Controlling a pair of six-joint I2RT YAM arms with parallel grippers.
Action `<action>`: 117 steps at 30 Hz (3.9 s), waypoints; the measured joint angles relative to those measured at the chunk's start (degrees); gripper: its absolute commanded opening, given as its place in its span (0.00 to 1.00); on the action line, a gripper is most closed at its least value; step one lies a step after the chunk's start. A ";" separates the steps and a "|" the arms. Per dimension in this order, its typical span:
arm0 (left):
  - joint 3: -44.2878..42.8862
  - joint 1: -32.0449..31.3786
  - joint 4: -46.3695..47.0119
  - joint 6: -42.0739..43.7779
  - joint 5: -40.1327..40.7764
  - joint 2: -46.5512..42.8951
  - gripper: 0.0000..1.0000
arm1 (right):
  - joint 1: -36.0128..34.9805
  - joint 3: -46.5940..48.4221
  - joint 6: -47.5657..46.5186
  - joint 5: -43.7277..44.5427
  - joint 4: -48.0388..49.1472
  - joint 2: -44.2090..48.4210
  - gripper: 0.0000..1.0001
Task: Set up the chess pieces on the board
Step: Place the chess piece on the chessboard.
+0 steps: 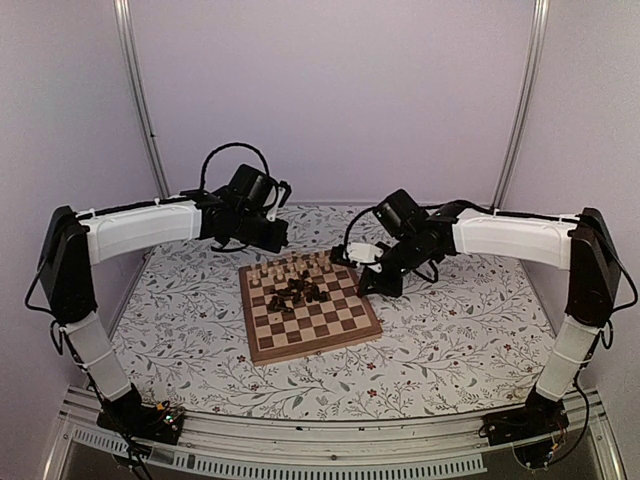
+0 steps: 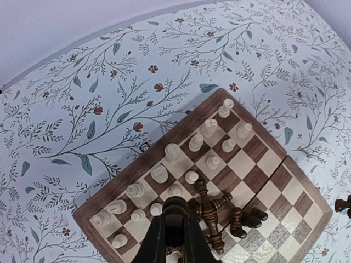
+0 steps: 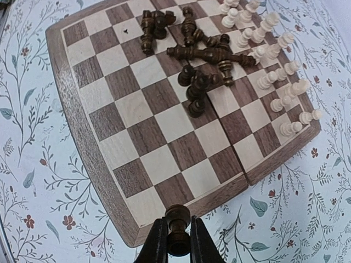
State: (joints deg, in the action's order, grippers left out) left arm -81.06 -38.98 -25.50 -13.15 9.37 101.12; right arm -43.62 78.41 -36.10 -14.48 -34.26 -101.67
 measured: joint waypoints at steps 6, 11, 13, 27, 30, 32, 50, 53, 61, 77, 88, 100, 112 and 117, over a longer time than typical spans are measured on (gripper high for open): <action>5.38 3.17 2.43 1.18 -3.28 -1.11 0.00 | -3.50 0.33 -2.62 5.03 -2.64 -3.67 0.05; 6.12 3.43 2.80 1.42 -3.85 -3.56 0.00 | -4.55 1.77 -3.61 7.93 -4.20 -6.08 0.05; 6.19 3.43 3.45 1.60 -3.78 -5.42 0.00 | -4.94 1.90 -3.89 8.46 -4.46 -6.47 0.06; 6.75 3.56 4.66 1.60 -3.56 -8.11 0.00 | -6.69 1.90 -5.31 9.03 -6.10 -7.43 0.08; 6.75 3.56 4.68 1.62 -3.69 -8.11 0.00 | -6.71 1.90 -5.31 9.03 -6.10 -7.61 0.09; 6.75 3.56 4.66 1.62 -3.80 -8.11 0.00 | -6.75 1.90 -5.31 9.03 -6.10 -8.07 0.11; 6.75 3.58 4.22 1.64 -4.48 -7.54 0.00 | -7.06 2.16 -5.31 9.70 -6.05 -9.20 0.49; 6.75 3.61 4.13 2.03 -4.48 -7.50 0.00 | -7.06 2.78 -5.29 9.60 -6.21 -8.83 0.51; 5.97 2.38 1.60 5.33 -9.03 -7.48 0.00 | -0.20 2.73 -4.63 0.00 -7.02 2.71 0.52; -6.25 -17.14 -11.72 9.14 -13.92 3.15 0.00 | 27.67 -22.16 4.96 -16.13 11.89 17.18 0.52; -12.24 -19.82 -18.88 9.14 -11.87 13.86 0.00 | 27.65 -22.12 5.03 -13.90 14.38 14.49 0.52; -16.83 -20.74 -19.50 9.31 -11.50 18.25 0.00 | 27.65 -22.12 3.85 -13.05 14.01 12.79 0.52; -19.87 -20.79 -19.80 9.62 -10.95 21.81 0.02 | 27.65 -21.90 3.48 -13.05 13.44 12.31 0.52; -20.28 -20.76 -19.80 9.97 -10.19 21.92 0.04 | 27.65 -21.79 3.28 -13.09 12.90 12.31 0.53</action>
State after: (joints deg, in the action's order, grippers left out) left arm -101.34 -59.75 -45.30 -3.18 -0.82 123.04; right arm -15.97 56.62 -32.82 -27.57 -21.37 -89.36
